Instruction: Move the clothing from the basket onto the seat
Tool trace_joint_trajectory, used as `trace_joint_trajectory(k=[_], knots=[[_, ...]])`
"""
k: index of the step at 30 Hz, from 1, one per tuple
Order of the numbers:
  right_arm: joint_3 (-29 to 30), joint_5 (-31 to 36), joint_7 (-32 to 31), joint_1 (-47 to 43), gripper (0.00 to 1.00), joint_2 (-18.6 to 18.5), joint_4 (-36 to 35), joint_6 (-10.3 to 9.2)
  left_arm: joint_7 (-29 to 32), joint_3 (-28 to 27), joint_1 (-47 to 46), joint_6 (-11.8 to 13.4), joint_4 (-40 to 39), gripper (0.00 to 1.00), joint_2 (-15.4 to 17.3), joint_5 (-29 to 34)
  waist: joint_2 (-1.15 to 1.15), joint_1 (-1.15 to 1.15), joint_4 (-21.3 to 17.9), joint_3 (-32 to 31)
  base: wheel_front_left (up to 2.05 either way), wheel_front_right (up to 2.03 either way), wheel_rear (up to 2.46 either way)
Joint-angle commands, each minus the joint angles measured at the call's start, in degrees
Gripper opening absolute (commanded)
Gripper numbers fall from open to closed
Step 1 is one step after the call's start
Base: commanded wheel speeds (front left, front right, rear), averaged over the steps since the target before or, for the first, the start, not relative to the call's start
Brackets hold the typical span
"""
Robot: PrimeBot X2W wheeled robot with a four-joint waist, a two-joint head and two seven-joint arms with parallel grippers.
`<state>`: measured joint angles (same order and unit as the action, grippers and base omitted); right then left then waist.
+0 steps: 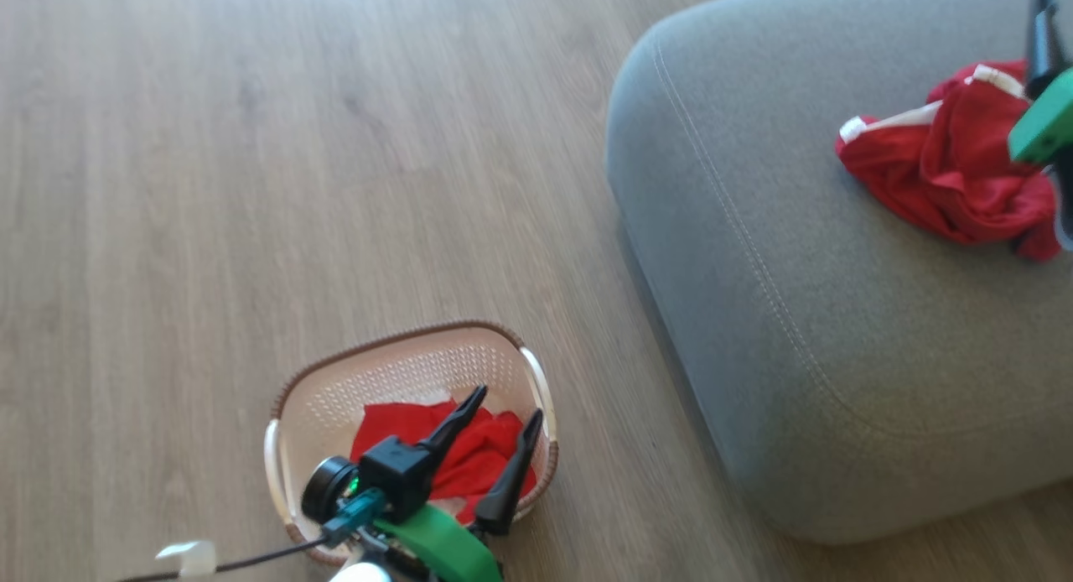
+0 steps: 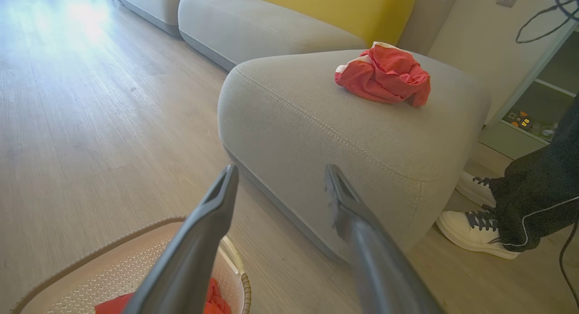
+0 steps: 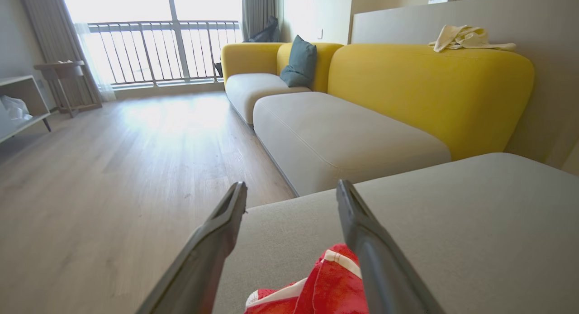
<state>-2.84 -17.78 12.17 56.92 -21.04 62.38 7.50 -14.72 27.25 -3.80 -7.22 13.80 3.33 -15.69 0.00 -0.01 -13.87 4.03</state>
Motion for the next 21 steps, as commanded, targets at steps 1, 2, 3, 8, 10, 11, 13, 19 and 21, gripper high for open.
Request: trace_joint_trajectory(k=[1,2,3,8,10,11,13,19,21], knots=[[-1.9,-2.6,1.2,-1.3,1.00,-0.4,-4.1,-0.01,-0.3,-2.6,-0.7,0.5,-2.3,1.00,-0.5,-0.5,0.00,0.01,1.0,-1.3,0.00,0.00,0.00],[-3.6,-4.7,1.8,-3.0,1.00,-0.9,-7.2,-0.01,-0.3,-3.2,-0.3,0.7,-2.6,1.00,-0.5,-0.7,0.00,0.01,1.3,-1.6,0.00,0.00,0.00],[-5.1,-6.5,2.1,-4.8,1.00,-1.5,-10.1,-0.01,-0.3,-3.8,-0.1,0.8,-2.8,1.00,-0.5,-0.9,0.00,0.01,1.7,-1.9,0.00,0.00,0.00],[-7.7,-13.3,2.8,-13.4,1.00,-4.1,-24.5,-0.01,-0.3,-8.1,0.5,3.2,-4.0,1.00,-0.5,-4.3,0.00,0.01,4.2,-2.8,0.00,0.00,0.00],[-6.6,-13.9,2.8,-17.1,1.00,-4.2,-30.3,-0.01,-0.3,-9.4,0.4,3.9,-4.8,1.00,-0.5,-4.8,0.00,0.01,5.5,-3.2,0.00,0.00,0.00],[-5.8,-13.9,2.8,-19.2,1.00,-3.9,-32.7,-0.01,-0.3,-9.8,0.4,4.2,-5.1,1.00,-0.5,-5.0,0.00,0.01,6.2,-3.4,0.00,0.00,0.00],[-4.8,-12.9,2.8,-23.7,1.00,-3.1,-37.4,-0.01,-0.3,-10.6,0.5,4.8,-5.7,1.00,-0.5,-5.3,0.00,0.01,8.0,-3.9,0.00,0.00,0.00],[-4.0,-9.3,2.8,-35.3,1.00,1.8,-48.4,-0.01,-0.3,-13.2,1.2,6.6,-7.4,1.00,-0.5,-5.0,0.00,0.01,12.2,-4.5,0.00,0.00,0.00],[-3.7,-9.1,2.8,-38.6,1.00,4.2,-50.4,-0.01,-0.3,-13.9,1.5,7.3,-7.8,1.00,-0.5,-4.7,0.00,0.01,13.4,-4.6,0.00,0.00,0.00]])
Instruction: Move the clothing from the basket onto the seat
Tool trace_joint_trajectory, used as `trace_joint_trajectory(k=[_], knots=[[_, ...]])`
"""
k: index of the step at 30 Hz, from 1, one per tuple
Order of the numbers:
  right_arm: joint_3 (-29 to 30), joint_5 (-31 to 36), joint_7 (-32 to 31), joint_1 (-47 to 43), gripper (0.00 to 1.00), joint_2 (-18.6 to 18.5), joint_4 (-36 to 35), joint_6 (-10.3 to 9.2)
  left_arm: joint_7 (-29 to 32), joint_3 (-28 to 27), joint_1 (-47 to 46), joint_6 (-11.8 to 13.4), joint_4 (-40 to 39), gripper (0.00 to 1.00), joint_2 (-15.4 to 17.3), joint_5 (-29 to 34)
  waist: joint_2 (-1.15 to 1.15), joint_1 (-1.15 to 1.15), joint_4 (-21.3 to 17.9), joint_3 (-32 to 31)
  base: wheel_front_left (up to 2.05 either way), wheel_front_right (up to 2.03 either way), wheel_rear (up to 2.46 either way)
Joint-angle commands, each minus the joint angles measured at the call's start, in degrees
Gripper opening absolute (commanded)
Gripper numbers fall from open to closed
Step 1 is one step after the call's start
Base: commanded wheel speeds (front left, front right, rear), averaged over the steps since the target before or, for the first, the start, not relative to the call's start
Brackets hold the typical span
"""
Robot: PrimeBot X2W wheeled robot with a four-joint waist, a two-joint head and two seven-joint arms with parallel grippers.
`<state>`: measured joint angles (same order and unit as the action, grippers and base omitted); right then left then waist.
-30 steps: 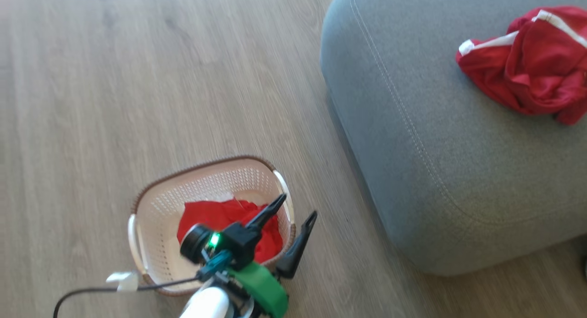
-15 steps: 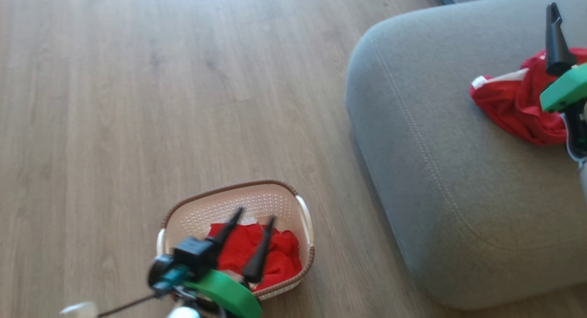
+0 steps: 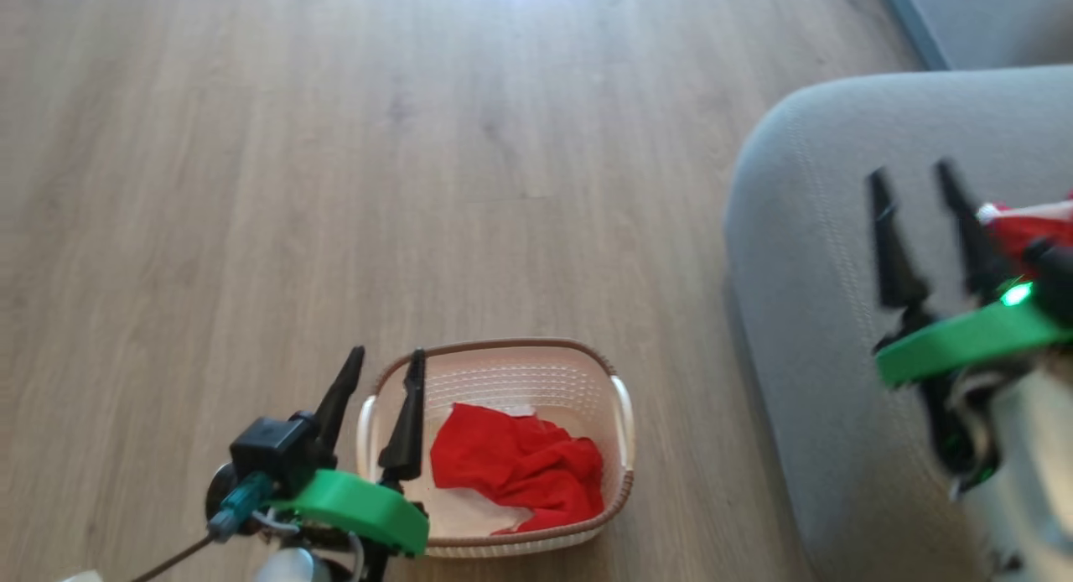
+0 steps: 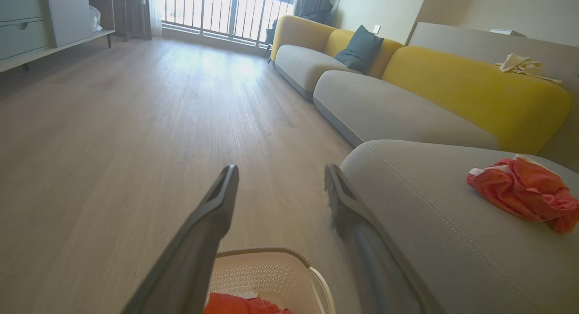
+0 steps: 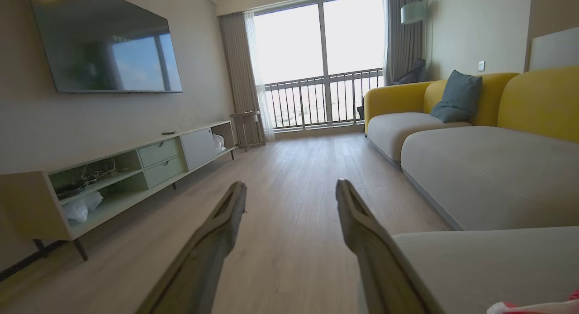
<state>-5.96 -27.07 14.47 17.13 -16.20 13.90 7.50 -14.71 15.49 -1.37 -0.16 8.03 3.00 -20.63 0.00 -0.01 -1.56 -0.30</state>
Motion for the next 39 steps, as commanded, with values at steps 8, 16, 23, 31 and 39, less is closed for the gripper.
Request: trace_joint_trajectory(k=[8,16,23,31,39], knots=[[-1.3,7.5,0.5,-10.3,1.00,6.3,-5.4,-0.01,-0.3,-3.7,1.6,4.1,-3.1,1.00,-0.1,0.3,0.00,0.01,3.5,-0.7,0.00,0.00,0.00],[-3.1,11.4,0.5,-15.8,1.00,8.5,-5.9,-0.01,-0.3,-3.0,3.4,4.7,-2.0,1.00,-0.1,1.1,0.00,0.01,2.7,-0.3,0.00,0.00,0.00],[-1.2,11.9,0.5,-16.1,1.00,9.4,-6.1,-0.01,-0.3,-2.5,3.3,5.0,-2.1,1.00,-0.1,1.4,0.00,0.01,1.8,0.0,0.00,0.00,0.00],[0.2,12.6,0.5,-15.7,1.00,9.7,-4.5,-0.01,-0.3,-2.3,3.0,4.8,-2.0,1.00,-0.1,1.0,0.00,0.01,1.6,0.3,0.00,0.00,0.00],[0.7,12.7,0.5,-15.3,1.00,10.1,-4.0,-0.01,-0.3,-1.9,2.9,4.5,-1.5,1.00,-0.1,1.0,0.00,0.01,1.7,0.5,0.00,0.00,0.00]])
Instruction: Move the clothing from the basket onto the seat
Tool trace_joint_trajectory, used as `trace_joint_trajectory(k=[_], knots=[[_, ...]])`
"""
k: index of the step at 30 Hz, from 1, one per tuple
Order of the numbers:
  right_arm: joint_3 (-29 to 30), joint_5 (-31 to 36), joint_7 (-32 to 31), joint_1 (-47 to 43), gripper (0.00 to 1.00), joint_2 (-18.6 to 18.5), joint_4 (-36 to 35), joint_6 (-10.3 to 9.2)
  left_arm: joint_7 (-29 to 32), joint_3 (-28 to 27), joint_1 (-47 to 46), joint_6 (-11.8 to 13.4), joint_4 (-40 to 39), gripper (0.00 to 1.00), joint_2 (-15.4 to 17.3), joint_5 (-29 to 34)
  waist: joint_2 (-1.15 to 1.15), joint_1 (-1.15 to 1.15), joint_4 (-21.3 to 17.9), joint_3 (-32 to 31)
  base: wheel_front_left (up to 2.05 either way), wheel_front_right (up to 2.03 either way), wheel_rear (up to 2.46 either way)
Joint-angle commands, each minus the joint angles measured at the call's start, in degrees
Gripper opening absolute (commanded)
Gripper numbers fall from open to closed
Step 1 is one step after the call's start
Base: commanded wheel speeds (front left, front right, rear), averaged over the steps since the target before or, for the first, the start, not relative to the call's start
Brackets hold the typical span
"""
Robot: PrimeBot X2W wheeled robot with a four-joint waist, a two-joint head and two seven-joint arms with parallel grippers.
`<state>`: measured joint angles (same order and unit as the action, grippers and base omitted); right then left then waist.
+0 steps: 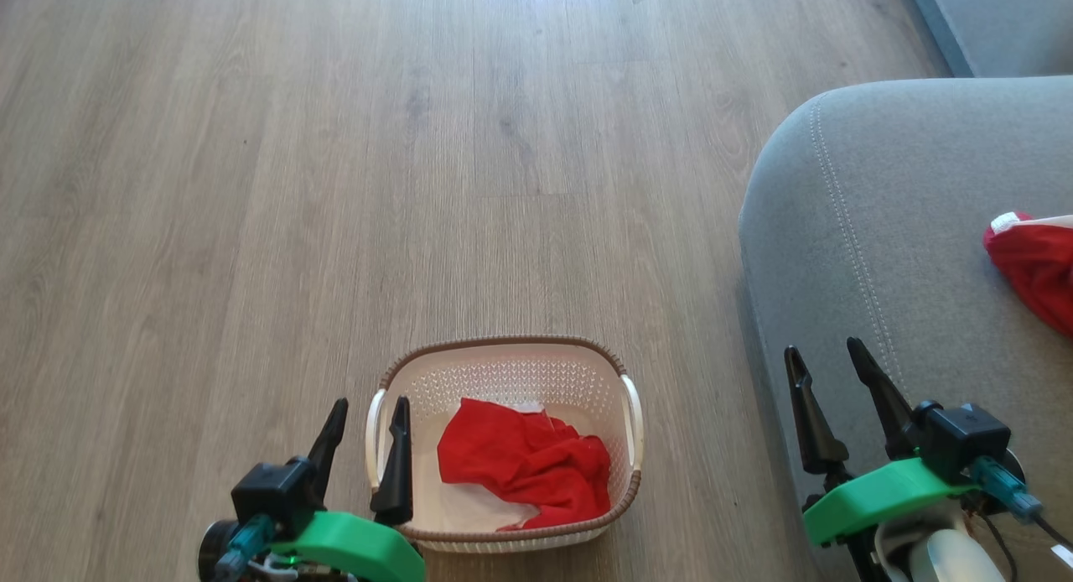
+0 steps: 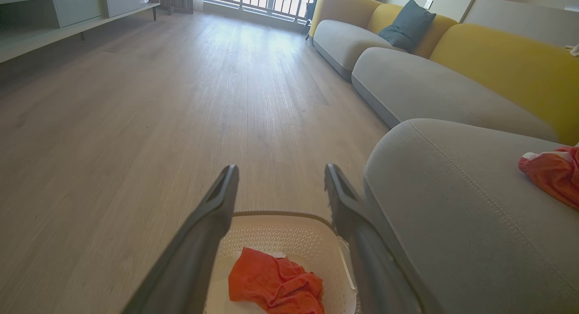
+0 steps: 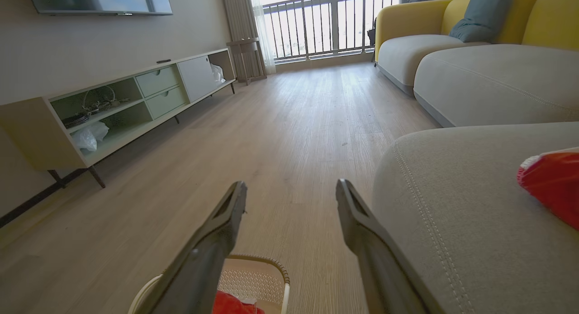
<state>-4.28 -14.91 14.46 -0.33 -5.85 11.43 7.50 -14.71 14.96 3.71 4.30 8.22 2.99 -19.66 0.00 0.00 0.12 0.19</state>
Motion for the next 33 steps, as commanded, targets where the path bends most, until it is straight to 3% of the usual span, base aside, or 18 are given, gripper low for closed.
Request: trace_joint_trajectory(k=[1,13,25,33], knots=[[-0.9,0.6,0.5,2.2,1.00,-0.3,-1.5,-0.01,-0.3,-1.4,-2.2,0.0,-1.6,1.00,-0.1,0.0,0.00,0.00,0.0,0.0,0.00,0.00,0.00],[1.4,1.2,0.5,3.0,1.00,0.1,-0.6,-0.01,-0.3,-0.3,-3.2,-0.2,-0.8,1.00,-0.1,0.2,0.00,0.00,-1.1,3.8,0.00,0.00,0.00],[7.1,2.9,0.5,9.4,1.00,0.0,-2.8,-0.01,-0.3,4.3,-12.8,0.7,4.1,1.00,-0.1,3.0,0.00,0.00,-4.4,20.2,0.00,0.00,0.00],[5.8,1.9,0.5,14.1,1.00,-0.9,-5.1,-0.01,-0.3,7.7,-24.9,1.4,16.1,1.00,-0.1,8.9,0.00,0.00,-7.5,33.5,0.00,0.00,0.00]])
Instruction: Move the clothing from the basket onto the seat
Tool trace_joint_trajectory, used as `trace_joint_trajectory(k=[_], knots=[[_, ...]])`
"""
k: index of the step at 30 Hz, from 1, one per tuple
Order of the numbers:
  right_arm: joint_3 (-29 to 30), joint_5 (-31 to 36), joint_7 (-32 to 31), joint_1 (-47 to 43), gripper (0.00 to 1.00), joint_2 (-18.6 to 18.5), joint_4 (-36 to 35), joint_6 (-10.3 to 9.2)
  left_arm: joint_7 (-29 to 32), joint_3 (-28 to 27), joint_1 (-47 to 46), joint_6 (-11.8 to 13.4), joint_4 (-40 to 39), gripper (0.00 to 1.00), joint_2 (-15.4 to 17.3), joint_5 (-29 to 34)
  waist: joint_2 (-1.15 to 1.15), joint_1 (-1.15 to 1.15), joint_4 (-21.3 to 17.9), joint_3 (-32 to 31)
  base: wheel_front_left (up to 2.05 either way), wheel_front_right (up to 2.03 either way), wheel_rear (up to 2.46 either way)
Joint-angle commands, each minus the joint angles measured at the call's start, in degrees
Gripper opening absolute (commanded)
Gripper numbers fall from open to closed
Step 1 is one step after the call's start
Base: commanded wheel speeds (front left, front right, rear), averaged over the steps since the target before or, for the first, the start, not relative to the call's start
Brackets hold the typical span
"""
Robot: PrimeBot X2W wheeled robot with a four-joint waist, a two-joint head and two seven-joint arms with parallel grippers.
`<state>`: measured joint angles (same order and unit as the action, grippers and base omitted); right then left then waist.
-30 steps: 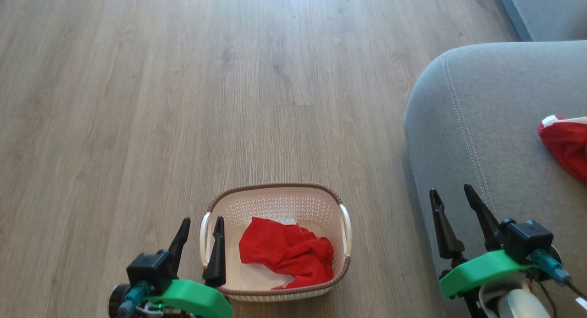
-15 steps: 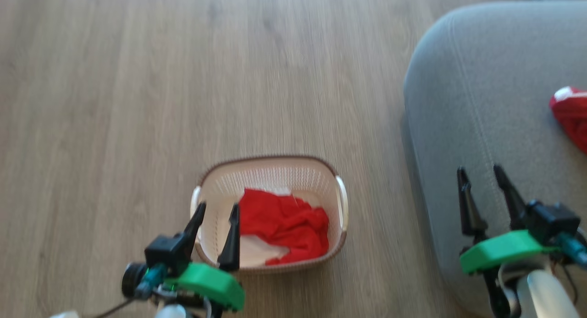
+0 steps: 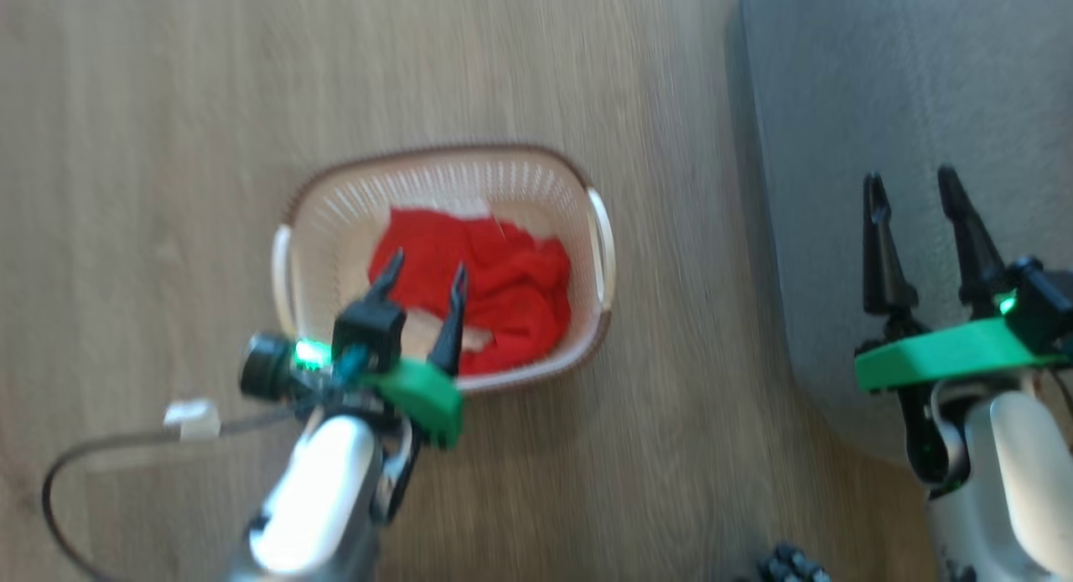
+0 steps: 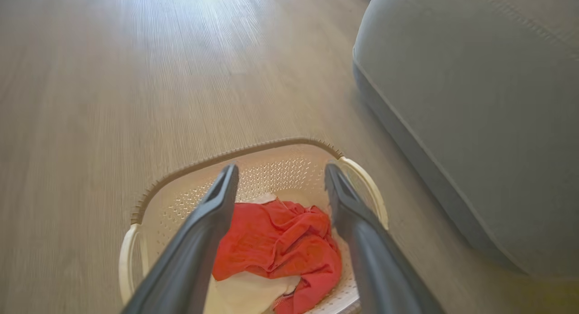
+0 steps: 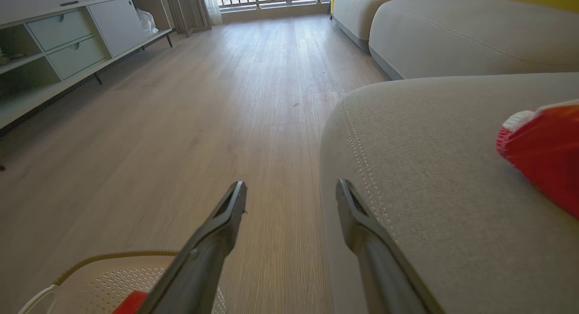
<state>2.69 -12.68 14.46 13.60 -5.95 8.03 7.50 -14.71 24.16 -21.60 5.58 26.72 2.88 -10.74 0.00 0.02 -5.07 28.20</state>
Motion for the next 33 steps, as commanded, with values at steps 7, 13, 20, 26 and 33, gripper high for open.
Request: trace_joint_trajectory(k=[7,13,20,26,33], knots=[[-0.6,-1.3,0.5,2.0,1.00,-2.0,-3.1,-0.01,-0.3,1.2,-12.0,-1.2,10.8,1.00,0.5,6.6,0.00,-0.02,-4.2,15.1,0.00,0.00,0.00],[-0.5,-1.9,0.5,3.4,1.00,-1.5,-4.4,-0.01,-0.3,8.5,-21.6,-2.8,24.2,1.00,3.1,15.3,0.00,-0.02,-5.7,20.9,0.00,0.00,0.00],[-0.8,-2.2,0.5,3.5,1.00,-1.4,-6.2,-0.01,-0.1,13.2,-31.6,-5.6,40.0,1.00,2.9,19.2,0.00,-0.02,-6.2,25.6,0.00,0.00,0.00],[-1.7,-2.7,0.5,4.2,1.00,-0.9,-7.4,-0.01,1.2,14.2,-37.5,-7.1,45.1,1.00,1.7,19.1,0.00,-0.02,-6.7,29.1,0.00,0.00,0.00],[-2.6,-3.3,0.5,4.2,1.00,-0.2,-8.3,-0.01,6.0,17.0,-41.0,-9.9,46.8,1.00,2.0,20.5,0.00,-0.02,-7.7,31.0,0.00,0.00,0.00]])
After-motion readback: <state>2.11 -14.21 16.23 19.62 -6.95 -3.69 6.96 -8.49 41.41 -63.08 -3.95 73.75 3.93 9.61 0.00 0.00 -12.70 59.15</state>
